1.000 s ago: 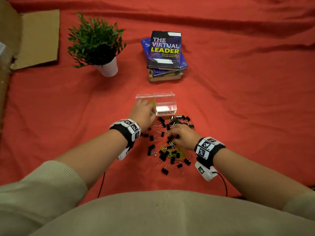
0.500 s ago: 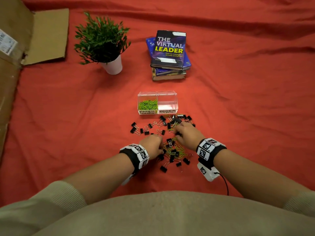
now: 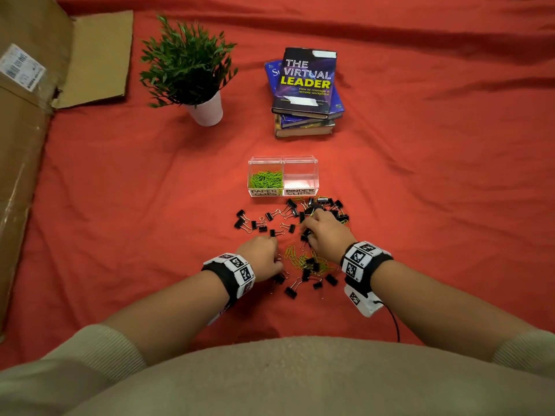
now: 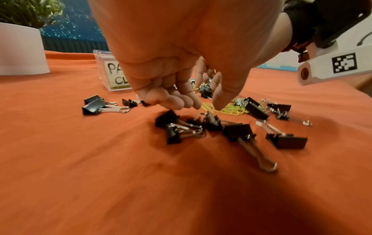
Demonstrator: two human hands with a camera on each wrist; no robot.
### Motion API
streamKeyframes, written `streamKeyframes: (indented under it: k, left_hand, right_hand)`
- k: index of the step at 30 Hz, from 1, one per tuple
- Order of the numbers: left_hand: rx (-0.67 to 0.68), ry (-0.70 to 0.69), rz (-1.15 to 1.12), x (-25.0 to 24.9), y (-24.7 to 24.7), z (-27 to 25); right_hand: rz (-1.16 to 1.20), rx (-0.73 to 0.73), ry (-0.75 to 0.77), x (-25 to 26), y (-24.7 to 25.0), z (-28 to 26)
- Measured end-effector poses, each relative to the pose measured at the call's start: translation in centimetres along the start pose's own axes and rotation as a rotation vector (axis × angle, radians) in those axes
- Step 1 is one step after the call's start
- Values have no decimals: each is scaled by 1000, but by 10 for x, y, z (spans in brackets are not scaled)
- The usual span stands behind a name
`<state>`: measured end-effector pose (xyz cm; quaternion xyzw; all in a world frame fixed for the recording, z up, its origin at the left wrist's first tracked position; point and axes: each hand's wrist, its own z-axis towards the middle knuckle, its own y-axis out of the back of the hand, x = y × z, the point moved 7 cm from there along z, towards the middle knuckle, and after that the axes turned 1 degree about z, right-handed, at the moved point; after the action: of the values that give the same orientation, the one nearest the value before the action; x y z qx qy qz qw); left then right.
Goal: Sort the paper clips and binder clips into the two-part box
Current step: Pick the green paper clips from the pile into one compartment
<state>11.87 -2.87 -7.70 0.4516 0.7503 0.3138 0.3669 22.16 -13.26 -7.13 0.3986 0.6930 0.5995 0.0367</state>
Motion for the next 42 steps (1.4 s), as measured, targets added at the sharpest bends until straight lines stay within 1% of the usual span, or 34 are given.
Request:
streamKeyframes:
  k: [4, 6, 8, 10, 11, 12, 15, 17, 20, 24, 29, 36, 42]
  left_hand:
    - [-74, 5, -32, -16, 4, 9]
    - [-102, 22, -45, -23, 4, 15]
    - [-110, 43, -55, -25, 3, 19]
    - [-104, 36, -51, -28, 0, 21]
    - [-99, 21, -44, -29, -1, 22]
    - [-94, 0, -39, -30, -2, 22]
    - [-89, -43, -40, -31, -5, 22]
    - [-85, -70, -39, -31, -7, 19]
    - [-74, -121, -31, -33, -10, 14]
    - [-41, -134, -16, -33, -14, 12]
    - [-37, -172, 68, -39, -8, 11]
    - [-1, -188, 180, -42, -11, 9]
    - [-20, -192, 208, -46, -10, 8]
  right_hand:
    - [-7, 88, 105, 13, -7, -7]
    - [-39, 96, 81, 10, -7, -8]
    - [-43, 60, 17, 1, 0, -8]
    - [-14, 17, -8, -6, 5, -10]
    - [4, 18, -3, -7, 6, -11]
    - [19, 45, 2, -9, 5, -13]
    - [8, 216, -28, -12, -6, -23]
    - [-7, 257, -24, -13, -12, -30]
    - [6, 250, 32, -12, -19, -41]
    - [-44, 225, 120, -8, -27, -44]
    - [-10, 220, 142, -6, -30, -42]
    - [49, 170, 126, -6, -31, -45]
    - [46, 153, 68, -4, -33, -44]
